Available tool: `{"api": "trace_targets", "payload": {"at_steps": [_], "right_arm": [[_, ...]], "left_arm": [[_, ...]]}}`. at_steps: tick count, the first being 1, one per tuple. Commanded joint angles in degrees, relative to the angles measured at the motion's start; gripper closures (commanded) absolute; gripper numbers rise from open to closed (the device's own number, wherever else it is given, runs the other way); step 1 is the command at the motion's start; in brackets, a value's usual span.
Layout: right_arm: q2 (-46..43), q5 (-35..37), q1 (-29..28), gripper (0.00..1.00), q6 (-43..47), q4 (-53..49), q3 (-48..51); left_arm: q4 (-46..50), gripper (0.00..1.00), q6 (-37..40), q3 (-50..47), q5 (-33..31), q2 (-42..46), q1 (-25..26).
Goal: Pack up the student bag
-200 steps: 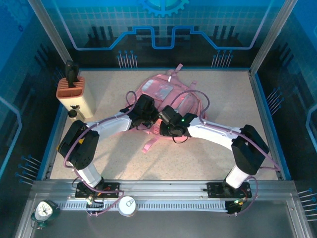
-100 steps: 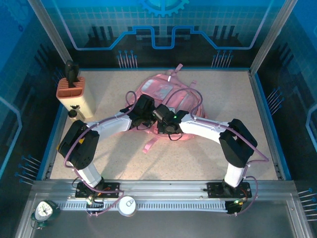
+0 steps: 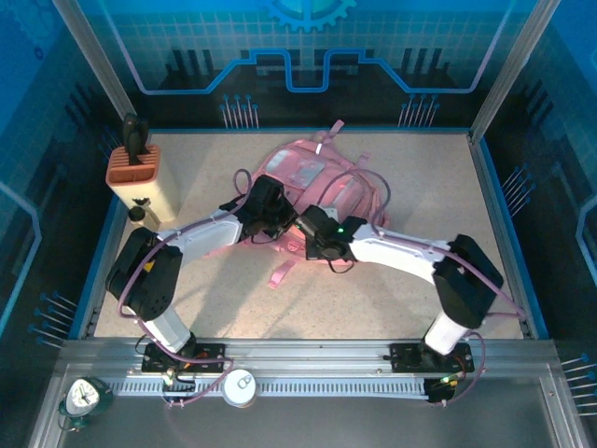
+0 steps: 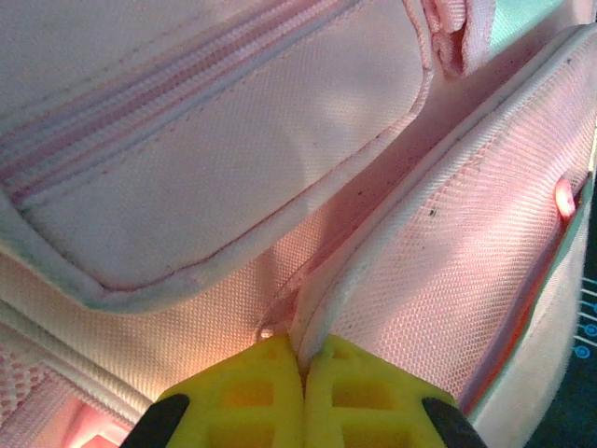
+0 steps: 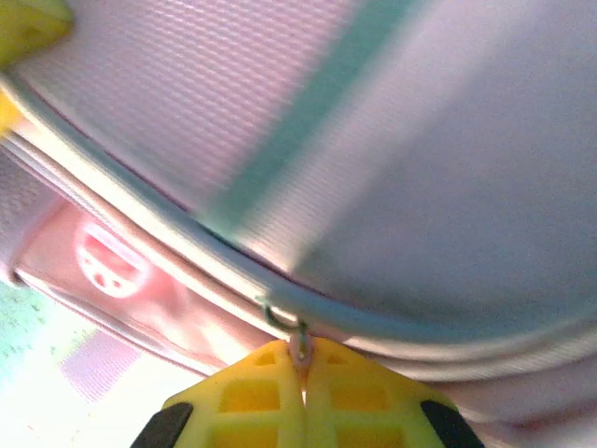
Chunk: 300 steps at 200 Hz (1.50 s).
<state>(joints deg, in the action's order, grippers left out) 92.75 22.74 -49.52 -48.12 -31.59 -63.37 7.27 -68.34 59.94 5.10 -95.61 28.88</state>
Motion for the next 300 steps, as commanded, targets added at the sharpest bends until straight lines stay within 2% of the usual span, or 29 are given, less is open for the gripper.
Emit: {"api": "trace_targets", "payload": {"at_steps": [1,22,34,55,72,86,98,111,125,148,165,196,227,245,265,280,300], "right_arm": [[-5.9,4.4,2.2,1.00,2.4,-7.2,4.7],[-9.9,3.0,5.8,1.00,6.6,-9.0,7.0],[-11.4,3.3,5.8,1.00,9.5,-8.8,7.8],[-11.5,-0.7,2.7,1.00,13.2,-5.2,8.6],[-7.7,-6.0,-0.4,1.00,12.3,-2.1,7.1],[-3.7,-7.9,-1.8,1.00,11.2,-0.7,4.5],[-1.9,-7.8,-1.4,1.00,10.2,-1.0,2.5],[-2.6,-7.8,-0.8,1.00,12.2,0.6,1.7],[-4.1,-9.2,0.4,1.00,16.0,2.9,2.1],[-5.2,-12.5,4.6,1.00,18.8,2.9,2.2],[-5.4,-15.6,7.5,0.95,20.2,2.7,2.4],[-7.3,-16.9,10.3,0.82,21.9,4.8,3.9],[-7.6,-19.2,13.6,0.71,24.0,6.1,3.6],[-7.3,-18.3,13.8,0.59,27.0,4.8,1.2],[-6.6,-18.2,14.8,0.54,28.1,4.7,0.1],[-6.4,-19.8,15.9,0.52,28.3,6.1,0.4],[-5.6,-18.2,16.0,0.47,29.0,5.9,-0.1]], "left_arm": [[4.7,1.00,7.5,2.2,-0.4,2.4,-4.5],[6.6,1.00,12.5,4.3,0.5,1.7,-6.7],[7.7,1.00,15.2,6.4,1.9,0.6,-7.9],[7.5,1.00,20.6,10.4,4.1,-1.6,-8.8],[7.9,0.99,23.9,14.3,7.2,-4.1,-9.7],[7.8,0.93,25.1,16.5,10.7,-5.6,-11.0],[8.6,0.85,25.3,16.7,11.1,-5.3,-11.6],[10.1,0.66,25.0,15.6,9.8,-3.7,-11.7],[10.3,0.58,22.0,12.6,9.5,-1.5,-11.7],[3.6,0.51,9.8,2.7,9.8,3.8,-10.0],[-2.3,0.47,2.1,-3.1,7.6,6.9,-6.1],[-4.3,0.39,-6.8,-5.0,1.4,8.0,0.9],[-6.4,0.39,-12.8,-4.6,-3.1,4.4,4.5],[-7.2,0.42,-14.1,-3.6,-4.7,1.7,5.1],[-6.8,0.49,-14.1,-1.3,-5.4,-0.9,5.3],[-3.1,0.52,-13.9,0.2,-8.3,-1.7,5.6],[-1.0,0.62,-15.7,-0.2,-12.7,-1.1,5.7]]}}
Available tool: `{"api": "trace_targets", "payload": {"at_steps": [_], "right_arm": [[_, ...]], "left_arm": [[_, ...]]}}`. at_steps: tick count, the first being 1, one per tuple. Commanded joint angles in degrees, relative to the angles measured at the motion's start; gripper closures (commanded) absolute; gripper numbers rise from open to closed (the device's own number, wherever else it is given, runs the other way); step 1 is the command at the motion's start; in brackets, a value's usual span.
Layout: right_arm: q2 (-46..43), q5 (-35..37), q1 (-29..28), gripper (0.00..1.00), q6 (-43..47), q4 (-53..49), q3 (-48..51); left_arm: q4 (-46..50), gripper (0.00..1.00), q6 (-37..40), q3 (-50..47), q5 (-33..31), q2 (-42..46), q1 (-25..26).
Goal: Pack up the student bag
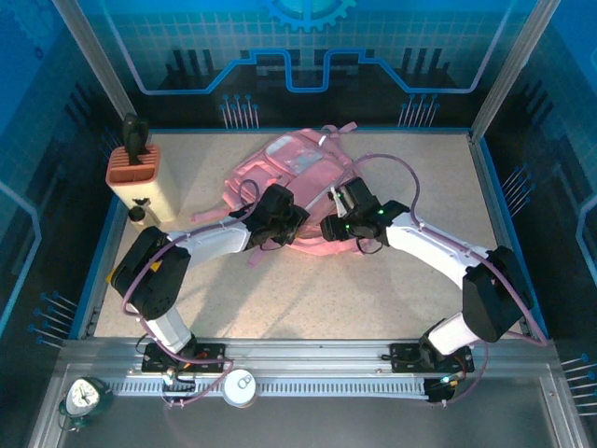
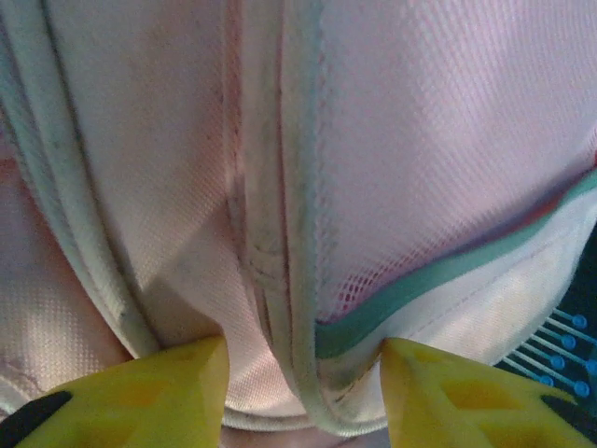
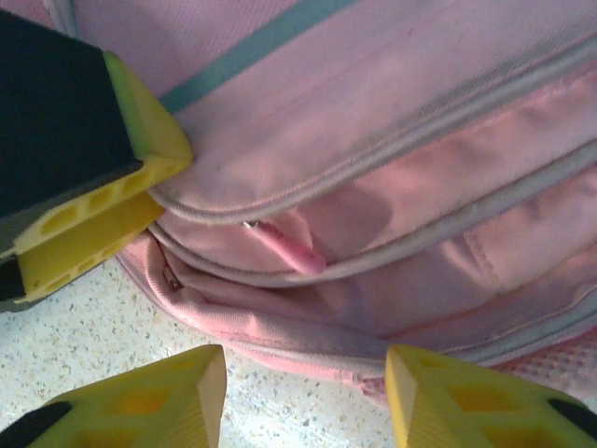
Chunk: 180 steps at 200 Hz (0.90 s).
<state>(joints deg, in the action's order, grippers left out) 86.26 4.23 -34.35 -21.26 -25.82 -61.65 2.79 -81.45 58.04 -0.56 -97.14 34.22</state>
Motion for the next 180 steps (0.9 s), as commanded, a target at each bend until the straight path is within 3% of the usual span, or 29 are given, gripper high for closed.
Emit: {"api": "trace_targets", "payload": {"at_steps": [1,29,57,80,141,180], "right_arm": [[0.9,0.5,0.9,0.47,2.2,0.1,-1.9],[1.4,-0.2,1.1,0.43,3.7,1.2,-2.1],[2.4,-2.8,1.0,0.36,7.7,2.4,-2.8],[4.3,-4.0,0.9,0.34,9.5,0.0,-5.5],[8.5,-8.6,-0.4,0.40,13.2,-0.5,-8.9],[11.3,-7.1,-1.4,0.40,15.0,0.4,-10.4]], "left_arm": [[3.3,0.63,-2.6,1.6,-7.2,0.5,0.4],[3.6,0.74,-3.0,1.4,-11.2,1.8,0.4],[4.6,0.85,-1.7,3.8,-11.0,1.0,0.0],[5.1,1.00,-1.1,4.1,-10.6,2.1,-0.5],[4.4,1.00,0.8,2.3,-8.3,6.7,-1.9],[4.0,1.00,1.3,3.3,-6.2,5.7,-2.3]]}}
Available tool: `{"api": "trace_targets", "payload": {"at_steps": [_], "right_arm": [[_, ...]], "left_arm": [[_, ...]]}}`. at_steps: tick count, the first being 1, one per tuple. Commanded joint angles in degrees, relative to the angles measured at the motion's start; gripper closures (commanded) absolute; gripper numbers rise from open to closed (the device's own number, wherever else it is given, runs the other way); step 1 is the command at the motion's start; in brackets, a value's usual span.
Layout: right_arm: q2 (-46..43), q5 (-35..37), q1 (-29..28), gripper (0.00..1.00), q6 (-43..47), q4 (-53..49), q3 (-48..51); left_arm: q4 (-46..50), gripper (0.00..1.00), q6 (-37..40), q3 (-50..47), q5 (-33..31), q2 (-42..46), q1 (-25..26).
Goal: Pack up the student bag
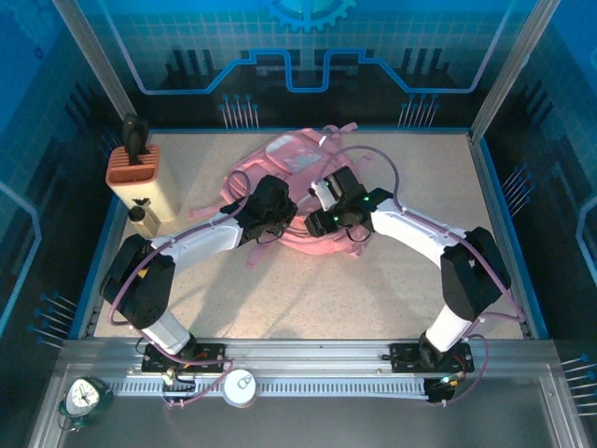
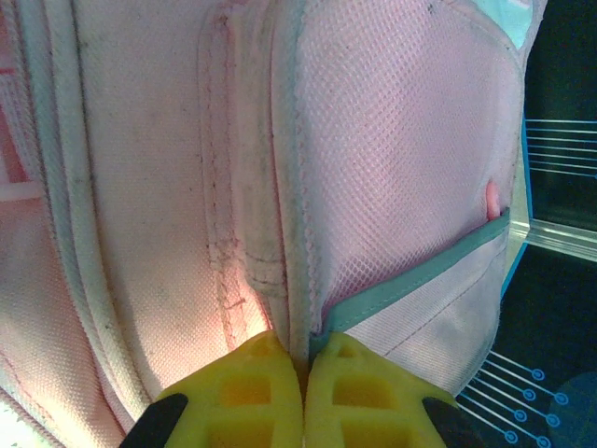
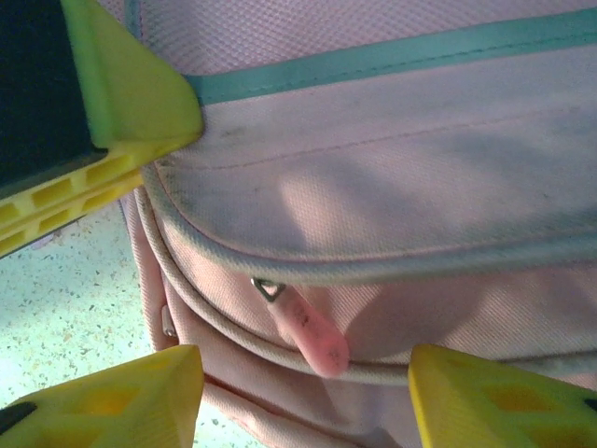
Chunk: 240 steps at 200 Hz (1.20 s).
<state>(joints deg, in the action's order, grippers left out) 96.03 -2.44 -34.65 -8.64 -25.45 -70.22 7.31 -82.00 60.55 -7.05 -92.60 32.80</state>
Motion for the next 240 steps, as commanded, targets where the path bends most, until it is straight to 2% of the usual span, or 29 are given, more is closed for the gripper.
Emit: {"api": "trace_targets", "payload": {"at_steps": [1,37,75,112,143,159,187,202,221,240], "right_arm": [[1.6,-0.5,-1.1,0.40,2.4,0.1,-1.9],[3.7,0.3,-1.8,0.46,3.7,2.2,-2.4],[6.8,6.1,-3.0,0.58,4.1,2.4,-5.2],[6.0,12.2,-2.7,0.79,1.3,3.0,-4.8],[2.8,12.9,-0.7,0.95,-2.7,1.8,-1.7],[0.7,13.8,1.8,0.99,-5.9,0.5,0.6],[-2.3,13.4,8.2,1.00,-11.0,-2.6,3.3],[-3.9,13.8,9.4,1.00,-11.1,-3.6,4.8],[-5.6,13.3,7.5,1.00,-9.7,-5.7,6.4],[-7.5,13.1,1.7,1.00,-9.6,-8.0,8.1]], "left_arm": [[-0.5,1.00,1.8,0.8,0.3,1.1,-0.9],[-1.1,1.00,1.5,0.6,0.9,0.8,-0.9],[-0.8,1.00,1.8,1.1,1.1,0.8,-0.9],[-0.7,1.00,2.1,0.4,1.1,1.4,-1.0],[-0.1,1.00,3.3,-1.2,1.0,3.1,-1.1],[2.2,1.00,5.5,-1.8,0.7,4.7,-1.4],[6.5,1.00,10.3,-4.7,0.3,8.2,-2.6],[5.8,1.00,14.3,-6.7,1.7,9.6,-4.6],[7.3,1.00,19.9,-5.6,7.8,9.1,-10.2],[8.2,1.00,26.5,-2.4,12.2,7.1,-15.6]]}}
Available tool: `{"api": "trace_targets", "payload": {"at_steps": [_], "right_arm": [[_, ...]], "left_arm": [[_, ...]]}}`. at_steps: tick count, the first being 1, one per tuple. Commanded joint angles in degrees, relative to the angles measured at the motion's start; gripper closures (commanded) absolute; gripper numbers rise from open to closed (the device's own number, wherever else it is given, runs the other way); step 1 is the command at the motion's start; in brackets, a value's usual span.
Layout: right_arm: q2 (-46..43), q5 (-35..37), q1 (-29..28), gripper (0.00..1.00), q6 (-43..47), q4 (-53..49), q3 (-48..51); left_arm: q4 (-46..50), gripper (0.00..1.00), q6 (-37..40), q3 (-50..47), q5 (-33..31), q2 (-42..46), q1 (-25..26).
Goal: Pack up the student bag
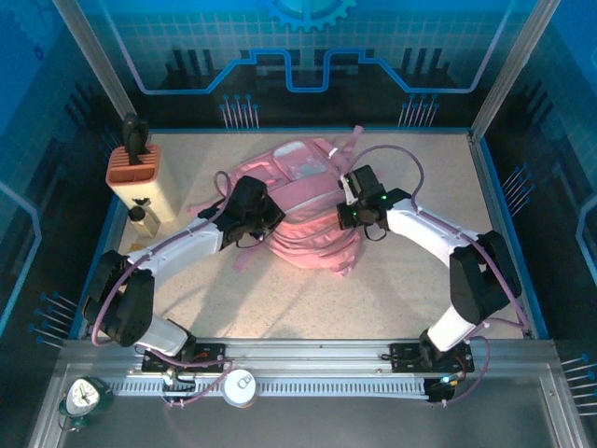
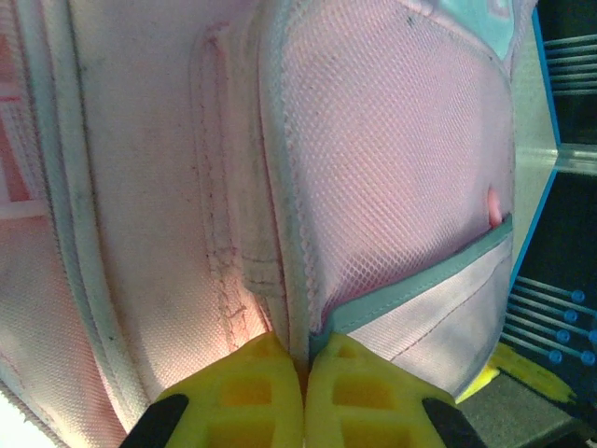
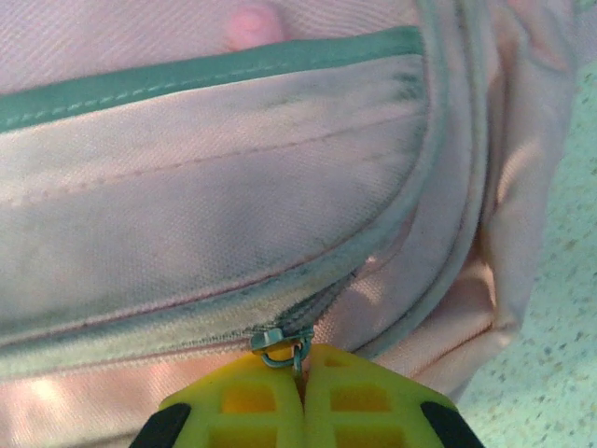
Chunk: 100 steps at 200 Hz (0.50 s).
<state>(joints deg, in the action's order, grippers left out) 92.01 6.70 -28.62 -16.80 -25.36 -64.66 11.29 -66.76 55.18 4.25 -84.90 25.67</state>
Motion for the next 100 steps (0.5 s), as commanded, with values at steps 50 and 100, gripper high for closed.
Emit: {"api": "trace_targets", "payload": {"at_steps": [50,100], "right_arm": [[0.8,-2.5,-22.7,1.00,-11.3,-4.9,-1.9],[5.1,-2.1,-22.7,1.00,-14.2,-2.1,-4.9]], "left_arm": [[11.8,0.89,19.3,17.2,9.8,-11.7,-18.3],[-3.1,0.50,-0.9,-5.1,8.8,3.7,-11.6]]}}
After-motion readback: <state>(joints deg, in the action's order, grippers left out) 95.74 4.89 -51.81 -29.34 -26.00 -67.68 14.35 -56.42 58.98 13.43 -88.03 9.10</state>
